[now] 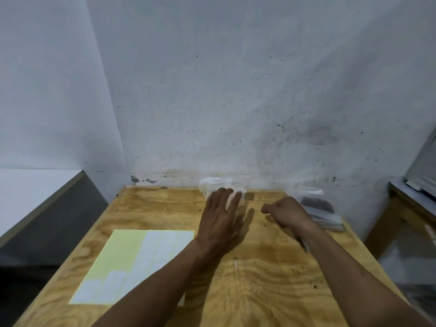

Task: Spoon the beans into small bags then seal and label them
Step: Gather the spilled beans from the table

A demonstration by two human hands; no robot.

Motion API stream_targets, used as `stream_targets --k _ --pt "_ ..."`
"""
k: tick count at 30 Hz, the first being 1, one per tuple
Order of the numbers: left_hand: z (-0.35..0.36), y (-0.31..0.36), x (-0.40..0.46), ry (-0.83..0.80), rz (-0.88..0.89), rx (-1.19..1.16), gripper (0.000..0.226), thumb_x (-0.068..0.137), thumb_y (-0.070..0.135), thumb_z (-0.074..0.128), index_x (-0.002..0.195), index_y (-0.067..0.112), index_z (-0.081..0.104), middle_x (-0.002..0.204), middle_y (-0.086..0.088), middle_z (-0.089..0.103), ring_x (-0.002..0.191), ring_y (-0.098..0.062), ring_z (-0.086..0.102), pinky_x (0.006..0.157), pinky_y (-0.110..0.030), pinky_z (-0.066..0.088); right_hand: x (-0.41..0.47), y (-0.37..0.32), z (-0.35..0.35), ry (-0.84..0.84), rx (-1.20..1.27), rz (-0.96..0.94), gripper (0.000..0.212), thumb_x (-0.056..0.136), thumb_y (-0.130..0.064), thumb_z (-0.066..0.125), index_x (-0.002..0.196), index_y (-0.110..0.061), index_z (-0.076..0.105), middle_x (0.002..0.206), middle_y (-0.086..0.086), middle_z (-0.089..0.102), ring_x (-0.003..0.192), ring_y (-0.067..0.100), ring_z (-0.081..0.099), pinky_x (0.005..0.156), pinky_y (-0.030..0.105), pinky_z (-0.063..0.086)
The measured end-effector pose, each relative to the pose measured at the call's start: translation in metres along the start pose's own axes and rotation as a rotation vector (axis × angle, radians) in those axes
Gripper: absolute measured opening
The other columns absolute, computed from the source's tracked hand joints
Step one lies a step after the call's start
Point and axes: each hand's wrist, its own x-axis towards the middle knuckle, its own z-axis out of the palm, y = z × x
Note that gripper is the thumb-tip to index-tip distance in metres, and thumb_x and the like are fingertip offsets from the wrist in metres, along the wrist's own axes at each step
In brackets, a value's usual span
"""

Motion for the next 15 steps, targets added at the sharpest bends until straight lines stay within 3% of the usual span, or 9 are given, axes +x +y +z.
stream_targets --k 2,4,6,7,11,15 --pt "0.003 -0.013 0.008 -0.074 -0.195 0.077 0.087 0.084 0.051 0.073 0.150 0.009 0.035 0.150 -0.026 0.043 0.140 -0.040 0.029 0.117 -0.053 0.032 0.000 0.002 0.001 -0.018 -0.054 -0.015 0.037 0.082 -0.018 0.073 0.052 -0.016 0.051 0.047 0.001 0.043 0.040 0.015 0.044 0.053 0.025 0.035" --pt "0.003 -0.025 0.018 -0.212 -0.346 0.059 0.109 0.082 0.064 0.069 0.160 0.019 0.008 0.164 -0.027 0.013 0.151 -0.044 0.009 0.120 -0.058 0.014 -0.001 0.000 0.001 -0.071 -0.114 -0.004 0.035 0.080 -0.013 0.069 0.051 -0.014 0.051 0.041 -0.003 0.044 0.036 0.012 0.039 0.049 0.022 0.034" --pt "0.004 -0.033 0.027 -0.376 -0.446 -0.065 0.116 0.081 0.070 0.065 0.160 0.032 -0.010 0.167 -0.018 -0.017 0.153 -0.039 -0.013 0.121 -0.056 0.003 -0.001 -0.003 0.001 -0.101 -0.141 0.019 0.028 0.077 -0.010 0.068 0.053 -0.014 0.054 0.044 -0.002 0.047 0.040 0.014 0.043 0.049 0.023 0.036" --pt "0.003 -0.035 0.030 -0.431 -0.482 -0.139 0.114 0.081 0.068 0.067 0.161 0.032 -0.007 0.167 -0.014 -0.020 0.153 -0.036 -0.015 0.122 -0.054 0.007 0.001 -0.003 0.000 -0.110 -0.150 0.033 0.022 0.075 -0.009 0.069 0.057 -0.013 0.057 0.049 0.002 0.050 0.044 0.016 0.046 0.050 0.024 0.037" --pt "0.005 -0.041 0.035 -0.420 -0.523 -0.282 0.075 0.090 0.041 0.073 0.152 0.029 0.034 0.165 -0.012 0.013 0.151 -0.034 0.014 0.107 -0.050 0.042 0.003 -0.003 -0.008 -0.203 -0.196 0.039 0.012 0.069 -0.005 0.070 0.060 -0.011 0.065 0.058 0.010 0.058 0.055 0.021 0.054 0.055 0.029 0.045" --pt "0.008 -0.034 0.033 -0.321 -0.494 -0.325 0.064 0.091 0.041 0.072 0.146 0.028 0.042 0.161 -0.012 0.022 0.146 -0.033 0.025 0.102 -0.047 0.046 -0.002 0.000 -0.024 -0.208 -0.177 0.048 0.015 0.070 0.005 0.067 0.060 -0.005 0.066 0.060 0.005 0.071 0.059 0.021 0.061 0.059 0.032 0.047"
